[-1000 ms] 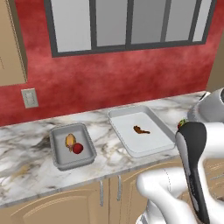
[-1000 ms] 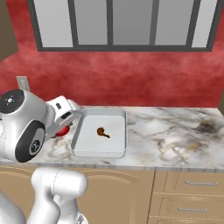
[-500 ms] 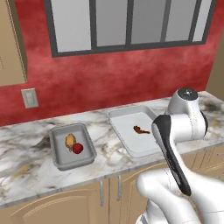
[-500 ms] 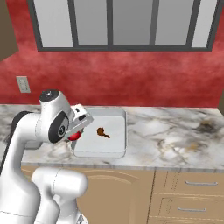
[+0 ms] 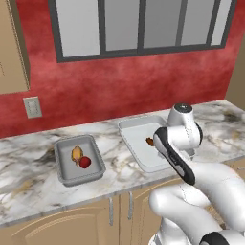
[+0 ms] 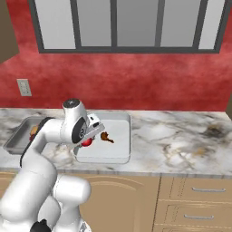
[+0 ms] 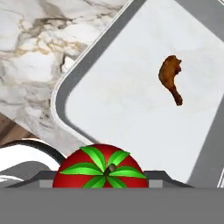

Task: Place one tomato and one chicken drumstick in each tupperware on the nearby counter, to pack two identical lunches.

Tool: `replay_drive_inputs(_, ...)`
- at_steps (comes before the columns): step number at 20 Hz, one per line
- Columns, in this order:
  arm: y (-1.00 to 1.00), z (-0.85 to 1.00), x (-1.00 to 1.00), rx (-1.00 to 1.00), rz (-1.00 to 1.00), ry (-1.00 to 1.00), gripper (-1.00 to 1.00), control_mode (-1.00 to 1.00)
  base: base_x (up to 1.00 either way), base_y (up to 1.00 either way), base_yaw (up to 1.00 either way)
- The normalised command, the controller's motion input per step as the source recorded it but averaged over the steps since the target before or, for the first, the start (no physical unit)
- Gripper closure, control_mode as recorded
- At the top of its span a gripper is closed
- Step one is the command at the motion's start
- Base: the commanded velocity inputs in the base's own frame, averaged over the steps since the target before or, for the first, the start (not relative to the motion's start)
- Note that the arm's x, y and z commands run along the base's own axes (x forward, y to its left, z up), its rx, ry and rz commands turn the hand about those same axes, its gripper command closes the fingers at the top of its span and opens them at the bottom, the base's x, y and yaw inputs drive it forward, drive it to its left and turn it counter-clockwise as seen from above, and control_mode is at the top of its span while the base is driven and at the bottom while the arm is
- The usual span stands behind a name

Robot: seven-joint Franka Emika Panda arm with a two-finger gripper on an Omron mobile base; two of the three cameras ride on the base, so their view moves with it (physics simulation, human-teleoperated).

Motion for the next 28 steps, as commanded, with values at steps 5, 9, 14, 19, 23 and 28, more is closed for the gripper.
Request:
replay_drive_inputs(5, 0.00, -0.58, 0.80, 0.01, 0.00, 0.10, 1.00, -1.00, 0.00, 0.00, 0.00)
replay_drive_inputs(9, 0.00, -0.53, 0.78, 0.00, 0.00, 0.11, 1.00, -1.00, 0.00, 0.00, 0.00)
replay_drive_inputs(14, 0.00, -0.48, 0.77, 0.00, 0.00, 0.11, 1.00, -1.00, 0.00, 0.00, 0.00)
replay_drive_inputs(19, 0.00, -0.28, 0.66, 0.01, 0.00, 0.06, -1.00, -1.00, 0.00, 0.00, 0.00)
replay_drive_inputs(23, 0.00, -0.01, 0.26, 0.00, 0.00, 0.00, -1.00, -1.00, 0.00, 0.00, 0.00)
replay_drive_inputs(28, -0.07, 0.56, -0.78, 0.00, -0.01, -0.02, -1.00, -1.00, 0.00, 0.00, 0.00)
